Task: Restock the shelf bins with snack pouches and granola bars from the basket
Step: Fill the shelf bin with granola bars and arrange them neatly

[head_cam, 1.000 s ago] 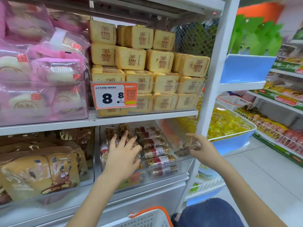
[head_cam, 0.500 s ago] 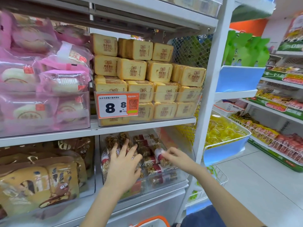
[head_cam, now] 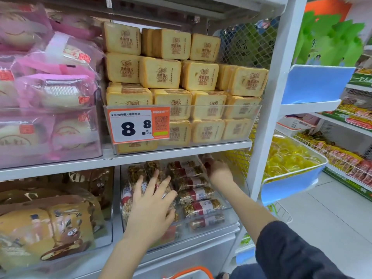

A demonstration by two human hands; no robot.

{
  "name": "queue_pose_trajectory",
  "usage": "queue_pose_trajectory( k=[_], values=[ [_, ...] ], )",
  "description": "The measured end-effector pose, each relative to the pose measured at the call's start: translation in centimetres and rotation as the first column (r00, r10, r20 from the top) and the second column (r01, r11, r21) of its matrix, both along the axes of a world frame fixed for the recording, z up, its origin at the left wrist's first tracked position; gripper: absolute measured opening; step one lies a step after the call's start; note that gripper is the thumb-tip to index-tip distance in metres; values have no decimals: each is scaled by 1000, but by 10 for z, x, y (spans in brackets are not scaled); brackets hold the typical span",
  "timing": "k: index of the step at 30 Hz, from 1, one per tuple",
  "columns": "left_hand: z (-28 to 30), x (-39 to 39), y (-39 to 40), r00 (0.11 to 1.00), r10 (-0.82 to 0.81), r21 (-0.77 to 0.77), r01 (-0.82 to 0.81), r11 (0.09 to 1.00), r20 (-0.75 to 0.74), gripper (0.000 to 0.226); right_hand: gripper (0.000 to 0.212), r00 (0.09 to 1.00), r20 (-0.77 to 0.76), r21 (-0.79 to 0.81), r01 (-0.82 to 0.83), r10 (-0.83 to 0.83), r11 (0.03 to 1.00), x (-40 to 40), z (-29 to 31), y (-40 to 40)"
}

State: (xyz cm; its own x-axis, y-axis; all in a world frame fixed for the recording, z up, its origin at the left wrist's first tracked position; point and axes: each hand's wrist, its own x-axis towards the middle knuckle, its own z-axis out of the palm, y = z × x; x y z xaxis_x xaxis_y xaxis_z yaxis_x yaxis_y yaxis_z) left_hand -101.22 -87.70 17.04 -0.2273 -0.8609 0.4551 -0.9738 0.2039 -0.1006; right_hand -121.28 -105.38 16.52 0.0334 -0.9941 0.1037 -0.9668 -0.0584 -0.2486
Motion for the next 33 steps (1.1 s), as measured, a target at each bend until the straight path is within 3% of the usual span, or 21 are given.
queue_pose_trajectory(
  k=[3, 6, 9, 13, 18, 21, 24, 29, 31, 33],
  values=[
    [0, 0, 0, 1000, -3, -8, 4, 1000, 11, 28, 65, 995, -70, 114, -67, 76, 991, 2, -20, -6],
    [-2, 1, 1, 1000, -18, -25, 19, 1000, 14, 25, 56, 983, 9, 190, -183, 185, 965, -10, -22, 5],
    [-3, 2, 1, 999, -36, -22, 36, 999, 23, 26, 56, 980, 175, 114, -115, 94, 987, -28, -8, 25],
    [-4, 2, 1, 999, -39, -18, 39, 999, 26, 27, 31, 996, 10, 302, -88, 90, 949, -36, -1, 42],
    [-2, 2, 2, 999, -36, 16, 35, 999, 21, 27, 30, 996, -50, 485, -36, 69, 874, -15, -1, 36],
    [-2, 2, 2, 999, -36, 20, 35, 999, 25, 27, 37, 999, -36, 473, -18, 40, 881, -16, -1, 30],
    [0, 1, 2, 999, -33, 22, 32, 999, 28, 28, 40, 998, 58, 393, -39, 18, 919, -19, -4, 31],
    [1, 1, 3, 1000, -25, 33, 25, 999, 15, 30, 34, 985, 172, 407, -91, 22, 909, -20, 0, 38],
    [1, 1, 4, 1000, -25, 48, 24, 999, 11, 32, 36, 948, 319, 303, -105, 3, 947, -25, 6, 46],
    [3, 1, 4, 1000, -21, 64, 21, 998, 7, 36, 40, 829, 557, 192, -76, -45, 978, -35, 8, 60]
  ],
)
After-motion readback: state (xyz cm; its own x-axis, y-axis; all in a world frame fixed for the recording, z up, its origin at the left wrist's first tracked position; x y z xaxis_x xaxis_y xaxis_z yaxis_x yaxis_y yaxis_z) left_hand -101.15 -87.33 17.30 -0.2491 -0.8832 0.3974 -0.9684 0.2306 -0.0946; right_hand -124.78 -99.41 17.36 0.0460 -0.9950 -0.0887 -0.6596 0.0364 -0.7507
